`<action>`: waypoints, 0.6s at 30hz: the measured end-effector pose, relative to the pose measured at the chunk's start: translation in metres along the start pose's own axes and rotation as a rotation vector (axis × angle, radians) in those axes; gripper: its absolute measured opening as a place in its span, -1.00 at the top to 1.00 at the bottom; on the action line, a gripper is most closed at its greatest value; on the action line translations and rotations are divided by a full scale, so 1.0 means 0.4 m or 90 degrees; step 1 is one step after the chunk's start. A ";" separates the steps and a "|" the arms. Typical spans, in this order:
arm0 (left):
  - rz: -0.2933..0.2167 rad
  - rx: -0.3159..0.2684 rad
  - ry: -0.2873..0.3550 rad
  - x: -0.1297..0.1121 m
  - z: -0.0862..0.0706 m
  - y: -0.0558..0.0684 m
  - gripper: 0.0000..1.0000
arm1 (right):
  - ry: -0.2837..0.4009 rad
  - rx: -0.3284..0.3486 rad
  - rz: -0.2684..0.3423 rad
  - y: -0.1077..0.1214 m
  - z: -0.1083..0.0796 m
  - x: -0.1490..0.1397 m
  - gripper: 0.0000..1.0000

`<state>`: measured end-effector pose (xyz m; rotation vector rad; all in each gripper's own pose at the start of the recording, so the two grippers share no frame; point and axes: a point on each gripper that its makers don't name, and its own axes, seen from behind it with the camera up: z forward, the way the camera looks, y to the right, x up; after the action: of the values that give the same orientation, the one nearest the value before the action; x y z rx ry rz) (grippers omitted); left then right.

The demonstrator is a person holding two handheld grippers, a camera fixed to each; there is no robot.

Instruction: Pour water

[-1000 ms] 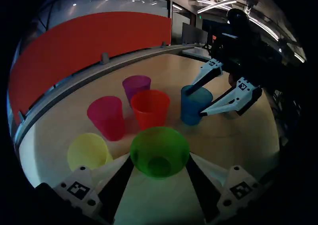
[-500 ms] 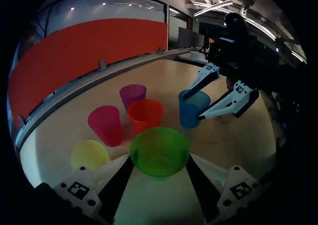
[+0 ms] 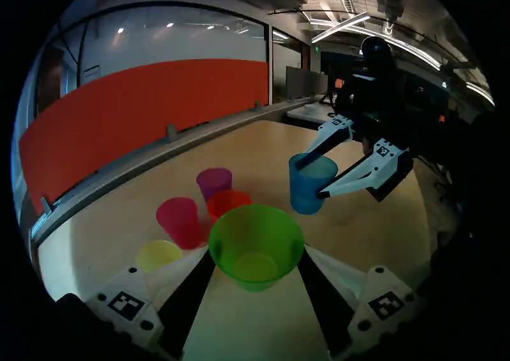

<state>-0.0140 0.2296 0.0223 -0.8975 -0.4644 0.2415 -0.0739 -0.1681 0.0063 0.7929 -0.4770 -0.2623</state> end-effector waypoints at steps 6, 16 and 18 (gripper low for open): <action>0.000 0.016 0.035 0.044 -0.054 0.016 -0.72 | 0.031 -0.007 0.001 -0.019 -0.043 0.052 -0.80; -0.006 0.036 0.107 0.133 -0.146 0.034 -0.71 | 0.085 -0.008 -0.004 -0.059 -0.108 0.134 -0.80; -0.005 0.040 0.120 0.149 -0.162 0.036 -0.72 | 0.096 -0.009 -0.007 -0.067 -0.119 0.150 -0.80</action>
<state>0.0693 0.2167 -0.0068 -0.8471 -0.2845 0.1611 0.0007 -0.1806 -0.0234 0.7945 -0.3286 -0.2134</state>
